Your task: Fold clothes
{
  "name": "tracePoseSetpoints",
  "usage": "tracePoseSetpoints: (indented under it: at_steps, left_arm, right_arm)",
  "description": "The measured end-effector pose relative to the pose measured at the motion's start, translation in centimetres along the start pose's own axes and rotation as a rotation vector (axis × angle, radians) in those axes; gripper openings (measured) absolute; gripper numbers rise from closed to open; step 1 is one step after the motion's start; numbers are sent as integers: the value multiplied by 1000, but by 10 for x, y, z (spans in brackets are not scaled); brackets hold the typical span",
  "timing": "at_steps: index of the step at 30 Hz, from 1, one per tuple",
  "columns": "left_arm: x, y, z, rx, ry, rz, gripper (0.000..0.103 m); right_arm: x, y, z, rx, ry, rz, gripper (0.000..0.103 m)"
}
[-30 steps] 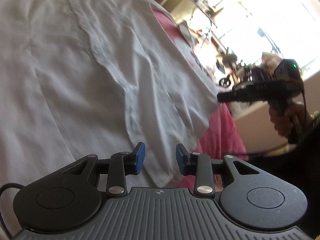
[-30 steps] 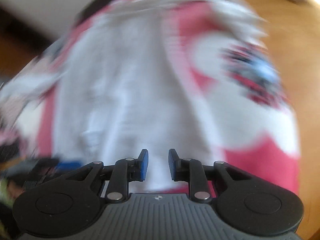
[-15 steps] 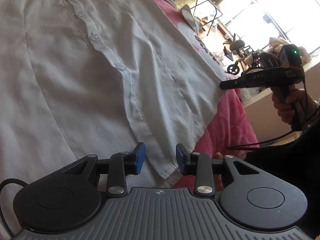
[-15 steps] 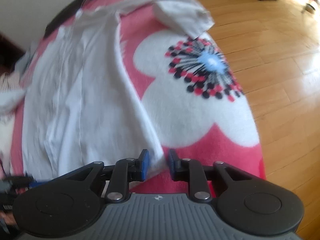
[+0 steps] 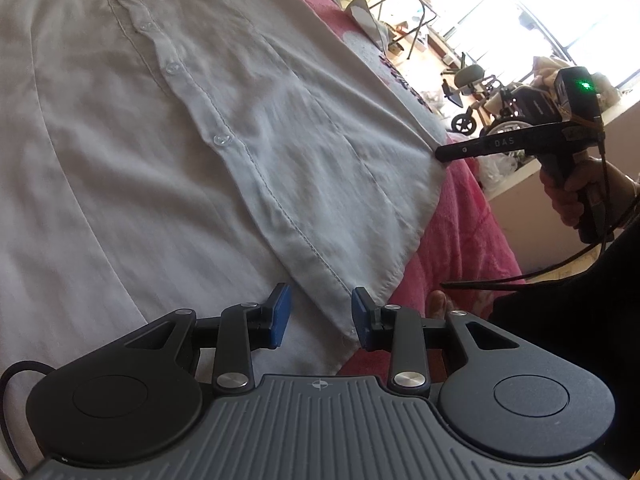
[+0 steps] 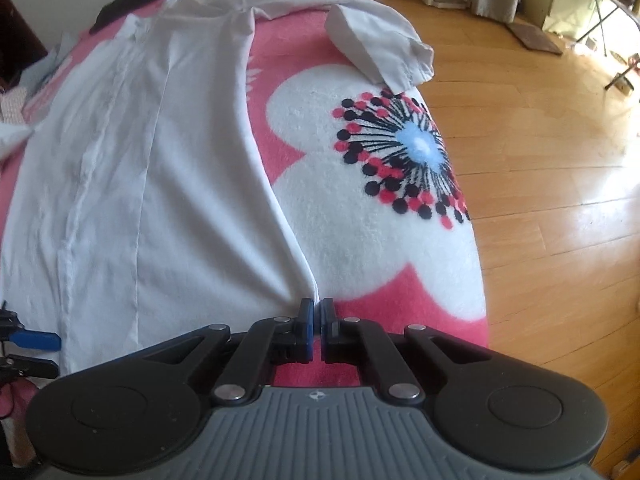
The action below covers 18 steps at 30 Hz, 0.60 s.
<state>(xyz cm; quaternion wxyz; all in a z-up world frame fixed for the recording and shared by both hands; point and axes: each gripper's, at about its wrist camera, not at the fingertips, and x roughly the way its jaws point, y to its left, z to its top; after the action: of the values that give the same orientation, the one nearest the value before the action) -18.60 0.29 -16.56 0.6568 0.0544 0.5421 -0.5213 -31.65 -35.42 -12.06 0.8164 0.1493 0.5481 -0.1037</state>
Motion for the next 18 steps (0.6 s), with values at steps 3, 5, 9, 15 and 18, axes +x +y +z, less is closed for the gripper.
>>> tracePoseSetpoints:
  at_steps: [3,5,9,15,18]
  left_arm:
    - [3,-2,-1,11,3,1,33]
    - [3,-5,0,24,1,3,33]
    - [-4,-10,1,67,-36,18,33]
    - [-15,-16,8,153,-121,52,33]
    - [-10,-22,13,197,-147,52,33]
  right_arm:
    - [1,3,0,-26,-1,-17,3]
    - [1,4,-1,-37,-2,-23,3]
    - [3,7,-2,-72,1,-42,3]
    - [-15,3,1,-76,-32,-67,10]
    - [-32,1,8,-80,-117,-66,10]
